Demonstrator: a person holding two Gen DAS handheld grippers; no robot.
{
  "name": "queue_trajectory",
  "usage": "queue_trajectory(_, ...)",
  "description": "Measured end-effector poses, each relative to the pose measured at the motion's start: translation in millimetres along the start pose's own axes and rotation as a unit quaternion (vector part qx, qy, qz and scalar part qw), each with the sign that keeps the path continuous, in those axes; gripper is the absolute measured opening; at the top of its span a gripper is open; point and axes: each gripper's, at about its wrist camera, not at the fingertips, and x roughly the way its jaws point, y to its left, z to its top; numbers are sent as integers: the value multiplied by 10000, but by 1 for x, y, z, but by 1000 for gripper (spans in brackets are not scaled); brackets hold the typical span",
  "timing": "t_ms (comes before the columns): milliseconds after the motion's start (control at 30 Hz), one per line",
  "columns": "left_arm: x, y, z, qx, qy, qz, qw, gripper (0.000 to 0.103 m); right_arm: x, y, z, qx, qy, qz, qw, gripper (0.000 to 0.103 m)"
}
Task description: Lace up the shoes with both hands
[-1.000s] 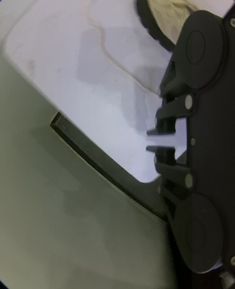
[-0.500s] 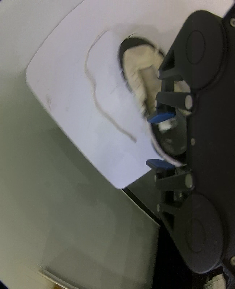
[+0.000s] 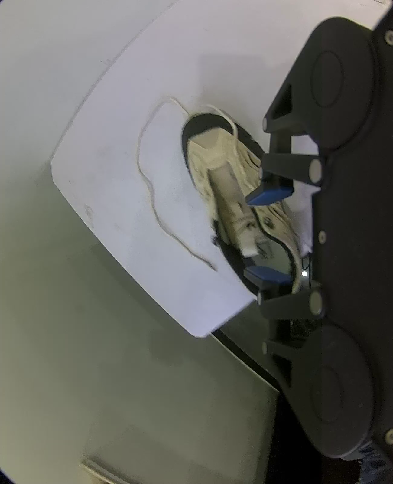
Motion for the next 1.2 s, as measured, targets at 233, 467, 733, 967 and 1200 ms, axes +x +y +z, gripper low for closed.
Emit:
queue_trajectory(233,59,-31,0,1421,629,-68,9878,40,2,4,-11,156,91,-5,9998,43)
queue_trajectory(467,51,-40,-17,1765,735,-174,9814,0,3,-5,-7,180,26,-124,9998,43)
queue_trajectory(733,35,-24,-40,1362,886,37,9867,1,6,-17,2,260,-78,-197,9994,43)
queue_trajectory(967,-13,-3,-35,685,352,244,9967,39,22,1,42,26,-215,8,9998,44)
queue_trajectory(1200,-73,28,-41,-30,-5,683,9977,39,122,22,97,718,426,175,9964,44)
